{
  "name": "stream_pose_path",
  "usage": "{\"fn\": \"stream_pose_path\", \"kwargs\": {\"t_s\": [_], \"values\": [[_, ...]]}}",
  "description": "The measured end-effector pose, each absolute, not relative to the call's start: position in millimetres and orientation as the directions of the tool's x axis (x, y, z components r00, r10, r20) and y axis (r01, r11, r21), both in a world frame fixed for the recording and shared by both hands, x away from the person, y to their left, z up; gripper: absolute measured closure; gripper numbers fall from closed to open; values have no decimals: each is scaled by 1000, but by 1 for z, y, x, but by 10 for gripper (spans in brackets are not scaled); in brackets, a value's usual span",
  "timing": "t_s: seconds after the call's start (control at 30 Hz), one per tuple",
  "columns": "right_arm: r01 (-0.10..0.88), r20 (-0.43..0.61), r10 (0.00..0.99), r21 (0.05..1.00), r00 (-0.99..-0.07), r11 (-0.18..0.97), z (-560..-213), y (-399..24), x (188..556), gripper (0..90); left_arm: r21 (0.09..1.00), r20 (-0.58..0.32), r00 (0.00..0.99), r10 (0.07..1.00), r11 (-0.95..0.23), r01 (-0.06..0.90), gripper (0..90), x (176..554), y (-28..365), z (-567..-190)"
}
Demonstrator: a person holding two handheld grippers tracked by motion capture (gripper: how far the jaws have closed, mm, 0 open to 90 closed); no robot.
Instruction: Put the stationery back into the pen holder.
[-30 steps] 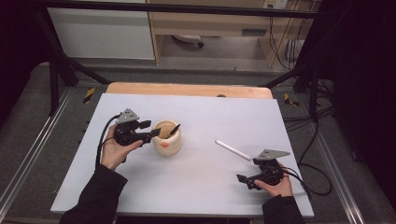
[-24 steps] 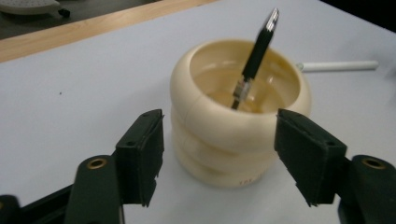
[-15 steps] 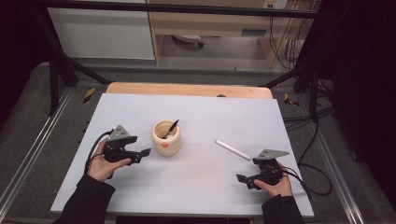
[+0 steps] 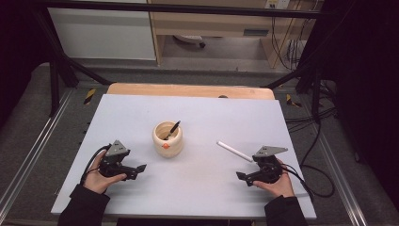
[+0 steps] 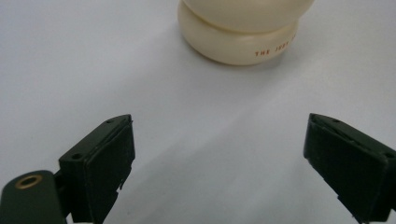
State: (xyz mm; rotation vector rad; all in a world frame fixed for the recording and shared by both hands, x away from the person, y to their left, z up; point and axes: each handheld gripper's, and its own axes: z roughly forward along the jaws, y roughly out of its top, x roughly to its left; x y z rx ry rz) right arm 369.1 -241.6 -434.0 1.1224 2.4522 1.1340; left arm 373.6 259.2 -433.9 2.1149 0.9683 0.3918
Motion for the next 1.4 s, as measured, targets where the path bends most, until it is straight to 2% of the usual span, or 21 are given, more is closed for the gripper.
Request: {"fn": "stream_pose_path", "kwargs": {"t_s": [0.23,0.6,0.9,1.4], "values": [[540,91,717,725,-691,428,-429,-244,394,109,742,-32,663,748,-427,517,87,369,264,-441],[529,71,671,679,-738,509,-434,-244,430,390,742,-31,668,744,-430,514,88,369,264,-442],[512,60,658,682,-750,522,-440,-245,435,575,744,-30,672,740,-433,509,88,369,265,-441],[502,63,628,666,-775,552,-446,-242,444,730,741,-28,675,737,-438,509,88,370,265,-442]]}}
